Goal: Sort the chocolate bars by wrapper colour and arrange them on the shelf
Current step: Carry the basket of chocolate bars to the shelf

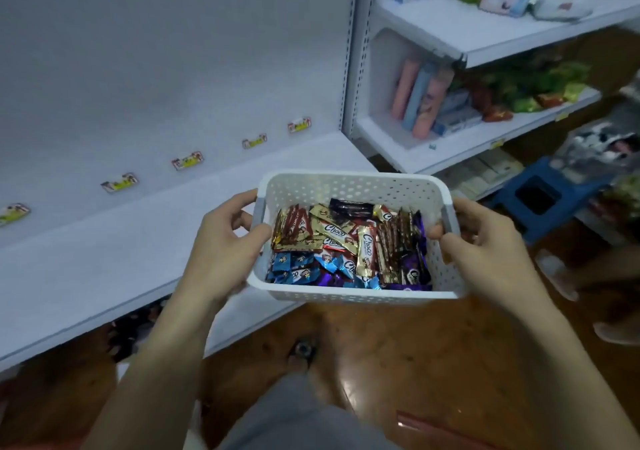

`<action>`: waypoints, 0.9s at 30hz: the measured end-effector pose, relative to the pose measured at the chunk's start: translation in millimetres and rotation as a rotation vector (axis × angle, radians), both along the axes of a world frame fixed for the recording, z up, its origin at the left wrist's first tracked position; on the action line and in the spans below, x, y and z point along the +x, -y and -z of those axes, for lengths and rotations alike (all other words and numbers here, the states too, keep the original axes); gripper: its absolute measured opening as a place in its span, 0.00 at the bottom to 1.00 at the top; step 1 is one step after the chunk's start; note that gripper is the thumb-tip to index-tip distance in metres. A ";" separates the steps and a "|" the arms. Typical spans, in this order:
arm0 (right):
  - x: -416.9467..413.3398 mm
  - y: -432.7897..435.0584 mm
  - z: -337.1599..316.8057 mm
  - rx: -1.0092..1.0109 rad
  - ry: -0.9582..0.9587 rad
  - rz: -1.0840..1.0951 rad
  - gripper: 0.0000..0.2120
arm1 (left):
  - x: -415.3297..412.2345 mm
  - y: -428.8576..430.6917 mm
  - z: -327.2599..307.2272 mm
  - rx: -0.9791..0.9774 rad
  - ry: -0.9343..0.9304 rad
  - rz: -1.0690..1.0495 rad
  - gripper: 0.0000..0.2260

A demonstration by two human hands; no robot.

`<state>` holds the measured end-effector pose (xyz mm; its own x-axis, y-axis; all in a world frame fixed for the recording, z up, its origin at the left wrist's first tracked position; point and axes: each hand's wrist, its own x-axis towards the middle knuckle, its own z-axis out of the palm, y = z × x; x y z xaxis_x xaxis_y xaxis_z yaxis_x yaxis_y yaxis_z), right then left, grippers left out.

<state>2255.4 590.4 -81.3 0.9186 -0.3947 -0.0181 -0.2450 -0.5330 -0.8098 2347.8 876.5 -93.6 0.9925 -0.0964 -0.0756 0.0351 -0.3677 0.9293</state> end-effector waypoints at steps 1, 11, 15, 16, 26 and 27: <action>30.1 -5.1 3.7 0.003 0.017 -0.001 0.16 | 26.3 -7.0 1.1 0.001 0.014 -0.017 0.20; 215.9 -94.6 53.0 0.113 0.114 0.044 0.15 | 175.1 -83.0 46.0 0.072 0.041 -0.221 0.19; 274.8 -140.7 86.3 0.087 0.038 -0.089 0.14 | 202.3 -132.9 77.1 0.169 0.010 -0.330 0.18; 285.5 -150.6 95.5 0.075 0.006 -0.146 0.14 | 204.4 -145.8 84.5 0.181 0.004 -0.357 0.18; 370.7 -264.0 221.7 0.062 -0.149 -0.240 0.07 | 260.4 -237.5 203.3 0.152 -0.181 -0.434 0.09; 380.6 -272.0 240.7 0.059 -0.138 -0.250 0.07 | 268.4 -245.3 220.6 0.160 -0.192 -0.432 0.10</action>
